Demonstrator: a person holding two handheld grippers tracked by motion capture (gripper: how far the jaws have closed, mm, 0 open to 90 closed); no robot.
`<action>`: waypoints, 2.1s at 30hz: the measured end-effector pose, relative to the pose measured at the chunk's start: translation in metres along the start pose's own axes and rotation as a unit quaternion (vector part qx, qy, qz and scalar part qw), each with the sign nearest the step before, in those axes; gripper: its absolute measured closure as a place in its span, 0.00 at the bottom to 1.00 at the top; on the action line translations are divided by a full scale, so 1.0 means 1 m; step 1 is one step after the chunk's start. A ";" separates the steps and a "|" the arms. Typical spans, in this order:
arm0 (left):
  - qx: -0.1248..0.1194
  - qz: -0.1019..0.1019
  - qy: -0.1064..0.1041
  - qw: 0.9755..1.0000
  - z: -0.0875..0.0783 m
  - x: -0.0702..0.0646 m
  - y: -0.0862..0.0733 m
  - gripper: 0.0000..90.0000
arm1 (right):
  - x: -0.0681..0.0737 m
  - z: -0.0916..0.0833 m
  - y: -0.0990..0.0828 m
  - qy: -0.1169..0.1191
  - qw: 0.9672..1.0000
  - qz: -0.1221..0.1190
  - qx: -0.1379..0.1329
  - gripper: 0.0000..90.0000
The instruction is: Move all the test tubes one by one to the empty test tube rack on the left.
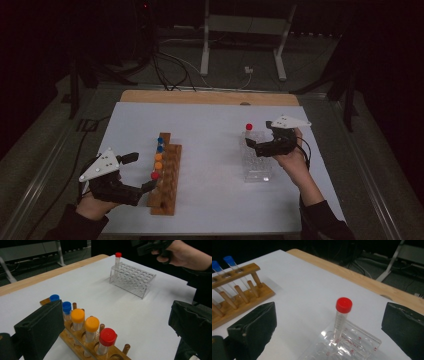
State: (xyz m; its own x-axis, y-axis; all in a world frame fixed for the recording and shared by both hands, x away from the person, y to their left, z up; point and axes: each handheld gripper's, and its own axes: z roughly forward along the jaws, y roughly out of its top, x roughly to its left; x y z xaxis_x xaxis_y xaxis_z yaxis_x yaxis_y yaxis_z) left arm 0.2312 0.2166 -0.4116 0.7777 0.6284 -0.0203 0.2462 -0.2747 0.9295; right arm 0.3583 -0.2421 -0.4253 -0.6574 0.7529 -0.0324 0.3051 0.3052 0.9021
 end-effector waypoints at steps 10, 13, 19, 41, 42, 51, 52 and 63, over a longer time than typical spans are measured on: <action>0.001 0.000 -0.004 1.000 0.000 -0.001 0.001 0.01 | -0.019 0.019 -0.010 -0.005 0.999 0.016 0.029 0.00; 0.002 0.004 -0.004 1.000 0.000 -0.002 0.001 0.01 | -0.025 0.025 -0.015 -0.006 0.999 0.025 0.041 0.00; 0.001 0.002 -0.002 1.000 -0.001 -0.001 0.001 0.01 | -0.032 0.032 -0.024 -0.010 0.998 0.032 0.053 0.12; 0.006 0.004 -0.006 1.000 0.000 -0.002 0.000 0.01 | -0.030 0.056 -0.027 0.009 0.997 -0.019 0.073 0.70; 0.006 0.004 -0.007 1.000 0.000 -0.002 0.000 0.01 | -0.030 0.057 -0.027 0.011 0.997 -0.018 0.076 0.72; 0.007 0.005 -0.007 1.000 0.000 -0.002 0.000 0.01 | -0.029 0.060 -0.025 0.014 0.997 -0.015 0.077 0.82; 0.008 0.005 -0.007 1.000 0.000 -0.002 0.000 0.01 | -0.028 0.061 -0.024 0.012 0.997 -0.017 0.077 0.83; 0.010 0.006 -0.011 1.000 0.001 -0.002 0.000 0.01 | -0.028 0.052 -0.018 0.012 0.997 -0.017 0.069 0.84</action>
State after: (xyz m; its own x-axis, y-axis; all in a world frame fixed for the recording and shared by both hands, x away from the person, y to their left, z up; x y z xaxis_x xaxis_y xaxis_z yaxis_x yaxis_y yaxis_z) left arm 0.2302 0.2144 -0.4122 0.7927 0.6094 -0.0174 0.2480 -0.2961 0.9224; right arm 0.4067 -0.2386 -0.4630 -0.6854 0.7265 -0.0498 0.3733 0.4092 0.8326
